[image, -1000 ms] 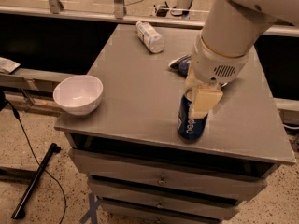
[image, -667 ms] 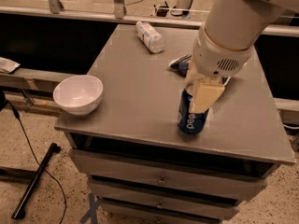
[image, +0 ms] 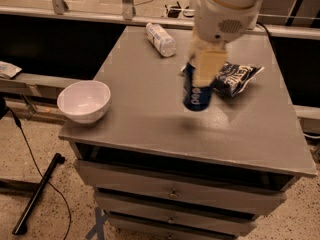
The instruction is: Move pepsi can near white bowl
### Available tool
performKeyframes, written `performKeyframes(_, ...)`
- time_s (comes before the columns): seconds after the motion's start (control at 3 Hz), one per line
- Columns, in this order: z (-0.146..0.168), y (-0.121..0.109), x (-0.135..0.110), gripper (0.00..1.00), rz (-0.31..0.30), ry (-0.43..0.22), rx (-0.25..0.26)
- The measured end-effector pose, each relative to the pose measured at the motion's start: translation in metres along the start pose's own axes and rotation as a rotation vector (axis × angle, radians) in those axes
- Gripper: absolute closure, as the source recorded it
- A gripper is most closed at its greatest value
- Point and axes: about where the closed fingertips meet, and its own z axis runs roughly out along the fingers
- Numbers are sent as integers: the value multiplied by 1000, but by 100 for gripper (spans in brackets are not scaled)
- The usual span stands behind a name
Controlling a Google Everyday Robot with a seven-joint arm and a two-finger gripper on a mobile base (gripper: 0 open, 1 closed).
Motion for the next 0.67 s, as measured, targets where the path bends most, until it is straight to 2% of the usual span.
performKeyframes(0.33, 23, -52, -48, 100, -84, -18, 19)
performKeyframes(0.67, 41, -78, -73, 100, -122, -37, 23)
